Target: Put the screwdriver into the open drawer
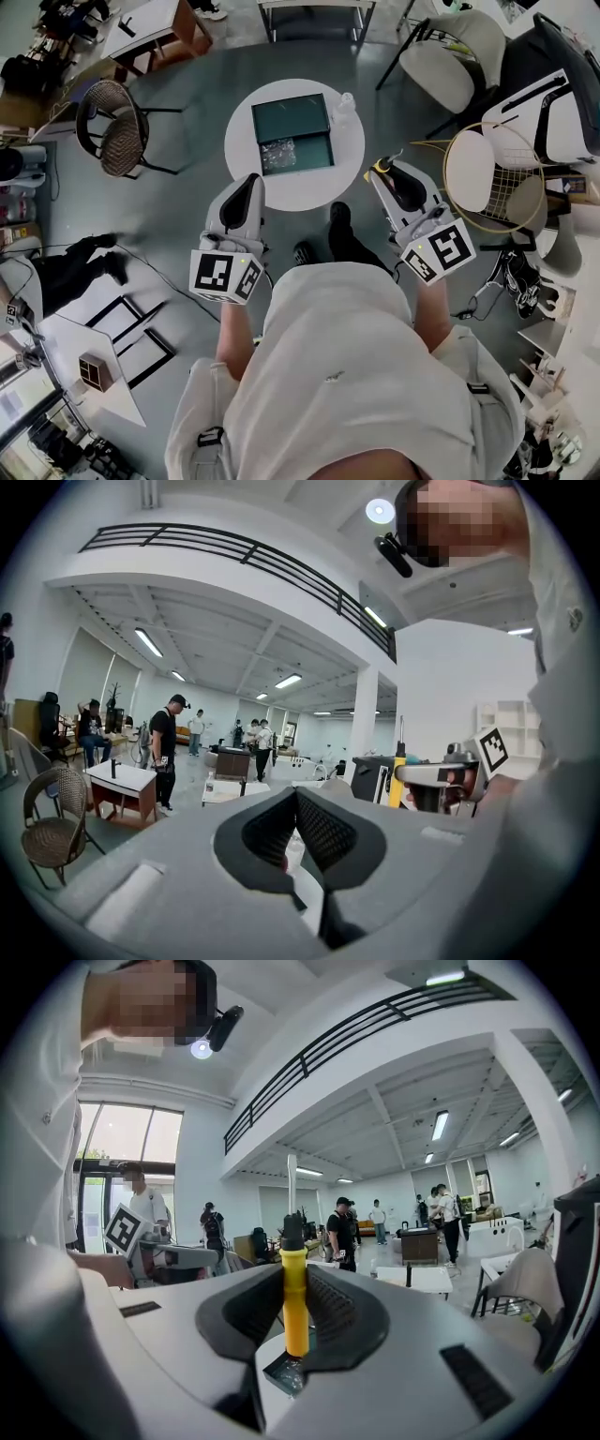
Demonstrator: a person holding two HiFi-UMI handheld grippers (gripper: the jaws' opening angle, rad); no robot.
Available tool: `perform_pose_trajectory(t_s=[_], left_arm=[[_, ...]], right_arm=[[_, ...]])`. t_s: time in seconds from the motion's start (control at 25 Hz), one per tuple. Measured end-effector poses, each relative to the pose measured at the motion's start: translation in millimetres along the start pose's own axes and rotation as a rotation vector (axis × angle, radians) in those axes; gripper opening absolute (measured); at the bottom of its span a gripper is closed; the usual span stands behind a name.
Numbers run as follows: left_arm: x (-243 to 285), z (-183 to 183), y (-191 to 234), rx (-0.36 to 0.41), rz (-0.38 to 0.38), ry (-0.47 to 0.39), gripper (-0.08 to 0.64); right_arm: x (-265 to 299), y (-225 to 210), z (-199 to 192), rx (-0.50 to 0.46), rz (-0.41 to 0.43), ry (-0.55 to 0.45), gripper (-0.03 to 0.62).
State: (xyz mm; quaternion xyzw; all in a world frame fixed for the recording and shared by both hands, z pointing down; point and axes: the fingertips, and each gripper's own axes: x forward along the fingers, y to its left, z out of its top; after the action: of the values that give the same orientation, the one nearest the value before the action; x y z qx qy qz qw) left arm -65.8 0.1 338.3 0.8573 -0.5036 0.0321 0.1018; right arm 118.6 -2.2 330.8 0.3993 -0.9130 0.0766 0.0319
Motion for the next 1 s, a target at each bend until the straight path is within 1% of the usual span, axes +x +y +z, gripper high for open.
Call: perform_pose_trajectory(t_s=[0.2, 0.4, 0.56, 0.68, 0.76, 0.88, 1.0], left_arm=[[27, 9, 5, -0.004, 0.059, -0.008, 0.011], [48, 10, 6, -0.016, 0.127, -0.003, 0.011], [62, 8, 7, -0.024, 0.182, 0.002, 0.011], [65, 2, 9, -0.036, 0.230, 0.007, 0.011], [65, -2, 10, -0.059, 0.259, 0.007, 0.011], [65, -7, 10, -0.078, 0.292, 0.015, 0.011], [65, -11, 14, -0.082, 0.321, 0.027, 0.011]], right_arm=[[26, -31, 6, -0.028, 0.061, 0.011, 0.078], [48, -55, 10, -0.017, 0.137, 0.009, 0.078], [63, -72, 4, -0.016, 0.198, 0.028, 0.078], [74, -77, -4, -0.013, 0.251, 0.048, 0.078], [81, -78, -8, -0.014, 0.283, 0.064, 0.078], [90, -75, -16, -0.017, 0.328, 0.087, 0.078], [100, -73, -24, -0.011, 0.358, 0.109, 0.078]])
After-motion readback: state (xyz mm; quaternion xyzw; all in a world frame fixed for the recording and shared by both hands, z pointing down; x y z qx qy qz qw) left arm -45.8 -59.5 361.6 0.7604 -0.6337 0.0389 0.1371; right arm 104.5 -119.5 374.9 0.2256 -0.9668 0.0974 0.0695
